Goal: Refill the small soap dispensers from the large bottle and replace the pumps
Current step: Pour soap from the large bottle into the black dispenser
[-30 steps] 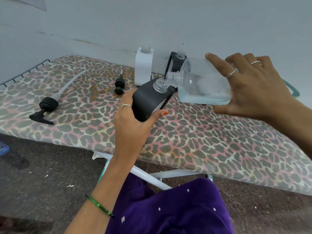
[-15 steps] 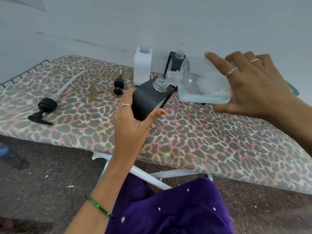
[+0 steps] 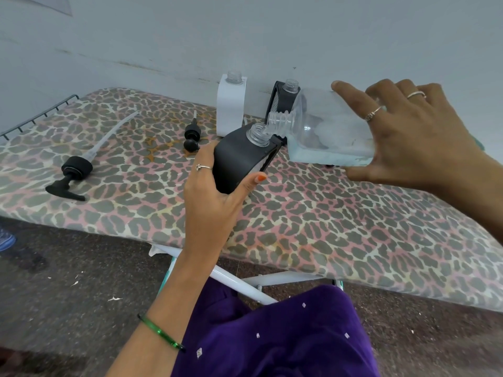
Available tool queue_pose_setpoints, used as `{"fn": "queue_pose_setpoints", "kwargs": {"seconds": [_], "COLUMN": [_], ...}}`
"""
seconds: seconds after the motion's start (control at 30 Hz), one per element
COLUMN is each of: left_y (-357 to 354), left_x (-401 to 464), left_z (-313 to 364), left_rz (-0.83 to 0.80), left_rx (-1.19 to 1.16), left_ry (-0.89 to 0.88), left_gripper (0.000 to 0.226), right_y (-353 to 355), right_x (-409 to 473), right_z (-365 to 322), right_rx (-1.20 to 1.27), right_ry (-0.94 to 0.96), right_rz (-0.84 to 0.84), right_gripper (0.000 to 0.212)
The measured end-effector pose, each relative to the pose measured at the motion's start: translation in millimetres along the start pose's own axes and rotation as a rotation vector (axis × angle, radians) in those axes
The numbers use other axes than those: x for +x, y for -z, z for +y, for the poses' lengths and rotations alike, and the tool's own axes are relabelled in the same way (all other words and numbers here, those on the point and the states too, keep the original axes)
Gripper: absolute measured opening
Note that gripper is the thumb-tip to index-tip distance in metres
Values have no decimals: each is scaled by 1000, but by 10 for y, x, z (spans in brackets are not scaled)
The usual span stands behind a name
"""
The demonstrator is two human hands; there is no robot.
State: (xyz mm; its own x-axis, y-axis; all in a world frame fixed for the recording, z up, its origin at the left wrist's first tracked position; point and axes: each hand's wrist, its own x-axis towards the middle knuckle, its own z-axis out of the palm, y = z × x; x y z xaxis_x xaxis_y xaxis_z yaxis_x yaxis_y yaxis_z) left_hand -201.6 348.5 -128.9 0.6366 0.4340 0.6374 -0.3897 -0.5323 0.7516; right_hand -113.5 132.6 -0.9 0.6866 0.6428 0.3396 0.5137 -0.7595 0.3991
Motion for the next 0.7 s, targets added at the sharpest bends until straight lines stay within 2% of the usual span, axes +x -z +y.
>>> {"fn": "queue_pose_setpoints", "kwargs": {"seconds": [0.23,0.7], "left_y": [3,0], "left_x": [4,12], "left_z": [16,23], "left_rz": [7,4], "left_rx": [-21,-50], "left_ry": [23,26], "left_gripper": [63,57], "right_y": [3,40], "right_x": [4,27], "right_z": [-34,-50], "right_rx": [-11,-28], "right_ry": [-2,-10], "right_rz": [-5,-18], "right_gripper": [107,106]}}
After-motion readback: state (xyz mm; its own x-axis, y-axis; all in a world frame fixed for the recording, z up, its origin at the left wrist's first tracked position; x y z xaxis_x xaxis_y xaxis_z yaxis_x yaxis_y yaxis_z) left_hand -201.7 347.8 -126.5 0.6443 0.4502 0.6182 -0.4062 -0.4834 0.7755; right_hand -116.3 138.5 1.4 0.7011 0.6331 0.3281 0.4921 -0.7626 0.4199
